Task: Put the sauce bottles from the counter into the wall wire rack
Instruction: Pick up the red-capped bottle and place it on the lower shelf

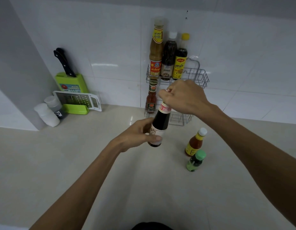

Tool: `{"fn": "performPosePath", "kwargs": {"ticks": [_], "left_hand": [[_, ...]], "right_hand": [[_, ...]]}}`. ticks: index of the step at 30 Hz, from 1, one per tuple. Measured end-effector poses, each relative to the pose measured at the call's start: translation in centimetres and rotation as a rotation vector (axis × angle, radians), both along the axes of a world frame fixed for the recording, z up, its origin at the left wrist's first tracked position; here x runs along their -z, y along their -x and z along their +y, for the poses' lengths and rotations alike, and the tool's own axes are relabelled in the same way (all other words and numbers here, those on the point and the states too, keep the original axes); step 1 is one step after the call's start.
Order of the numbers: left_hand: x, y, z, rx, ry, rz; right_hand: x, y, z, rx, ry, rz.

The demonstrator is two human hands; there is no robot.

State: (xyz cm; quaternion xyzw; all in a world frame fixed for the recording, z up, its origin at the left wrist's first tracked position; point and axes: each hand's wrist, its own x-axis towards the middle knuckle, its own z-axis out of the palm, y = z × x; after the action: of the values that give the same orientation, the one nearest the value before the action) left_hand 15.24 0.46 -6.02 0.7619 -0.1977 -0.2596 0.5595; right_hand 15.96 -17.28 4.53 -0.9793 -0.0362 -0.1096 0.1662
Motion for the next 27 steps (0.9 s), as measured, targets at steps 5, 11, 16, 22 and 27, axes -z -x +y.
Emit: {"fn": "performPosePath", "kwargs": {"ticks": [5,11,16,22,27], "left_hand": [[0.0,-0.3,-1.7,-0.339,-0.024,-0.231],[0.3,-1.2,-3.3,-0.453,-0.119,-0.372],[1.2,-3.3,-2.1,-0.225,-0.199,-0.361],[3.2,-5.9,-3.5,-0.373,-0.249,-0.546],[5.0,-7.9,-5.5,-0.393,-0.251,-0.522]], "right_hand": [[0.6,-0.4,0.5,0.057,-0.149,-0.103],[4.0,-0.9,0.6,0.088,-0.318,0.038],[4.5,-1.3,-0.4,0.075,-0.347,0.087],[7.1,-2.2,-0.8,0.123,-0.566,0.079],[8.9,-3.8,-1.4,0.153,-0.636,0.041]]}}
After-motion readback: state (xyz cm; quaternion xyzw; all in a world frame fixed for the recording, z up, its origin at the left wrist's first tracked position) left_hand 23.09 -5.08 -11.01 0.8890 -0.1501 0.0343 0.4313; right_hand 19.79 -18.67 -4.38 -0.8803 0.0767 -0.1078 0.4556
